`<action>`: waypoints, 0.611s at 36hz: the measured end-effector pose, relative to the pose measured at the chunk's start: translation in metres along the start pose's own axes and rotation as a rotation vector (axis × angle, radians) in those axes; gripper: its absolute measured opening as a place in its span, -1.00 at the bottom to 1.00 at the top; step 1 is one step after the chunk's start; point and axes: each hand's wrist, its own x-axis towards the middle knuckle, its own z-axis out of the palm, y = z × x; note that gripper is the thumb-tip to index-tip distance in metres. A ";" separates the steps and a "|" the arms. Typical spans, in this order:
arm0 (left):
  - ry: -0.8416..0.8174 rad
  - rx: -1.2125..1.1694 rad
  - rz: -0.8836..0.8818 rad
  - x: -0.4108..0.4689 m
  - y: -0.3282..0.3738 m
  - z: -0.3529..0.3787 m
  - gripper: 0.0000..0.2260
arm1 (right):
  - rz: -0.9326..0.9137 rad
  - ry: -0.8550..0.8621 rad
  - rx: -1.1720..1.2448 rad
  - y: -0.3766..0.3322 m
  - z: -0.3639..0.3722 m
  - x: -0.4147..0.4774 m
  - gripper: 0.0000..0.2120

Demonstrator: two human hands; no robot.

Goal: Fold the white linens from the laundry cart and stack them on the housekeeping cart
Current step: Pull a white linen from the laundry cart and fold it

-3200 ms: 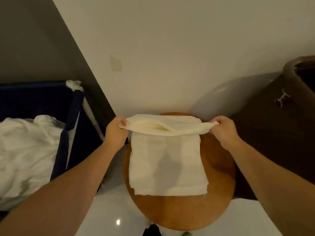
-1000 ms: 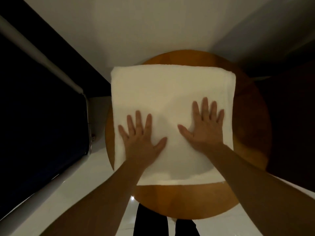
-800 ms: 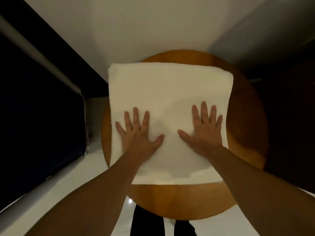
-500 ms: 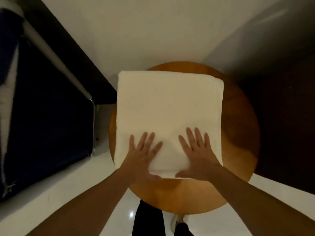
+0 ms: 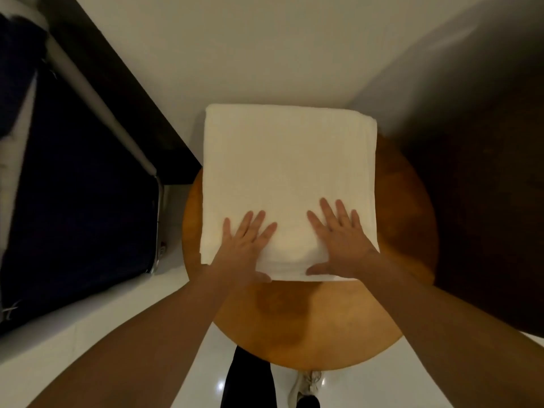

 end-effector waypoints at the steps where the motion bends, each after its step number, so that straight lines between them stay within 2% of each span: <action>1: -0.010 -0.052 -0.016 -0.006 0.001 -0.007 -0.07 | 0.010 0.009 0.049 -0.003 -0.010 -0.005 -0.01; 3: 0.014 -0.211 -0.087 -0.022 0.004 -0.027 -0.26 | 0.024 0.064 0.172 -0.013 -0.035 -0.019 -0.25; 5: 0.158 -0.419 -0.186 -0.046 0.010 -0.052 -0.43 | 0.033 0.175 0.338 -0.027 -0.063 -0.036 -0.42; 8: 0.386 -0.651 -0.319 -0.099 0.016 -0.094 -0.55 | 0.060 0.348 0.555 -0.053 -0.107 -0.071 -0.57; 12: 0.537 -0.805 -0.457 -0.186 0.027 -0.141 -0.65 | 0.014 0.454 0.697 -0.088 -0.153 -0.124 -0.65; 17: 0.729 -0.789 -0.684 -0.294 0.040 -0.159 -0.64 | -0.145 0.464 0.663 -0.141 -0.186 -0.178 -0.67; 22: 0.893 -0.812 -0.815 -0.384 0.039 -0.146 -0.71 | -0.300 0.467 0.614 -0.197 -0.205 -0.217 -0.71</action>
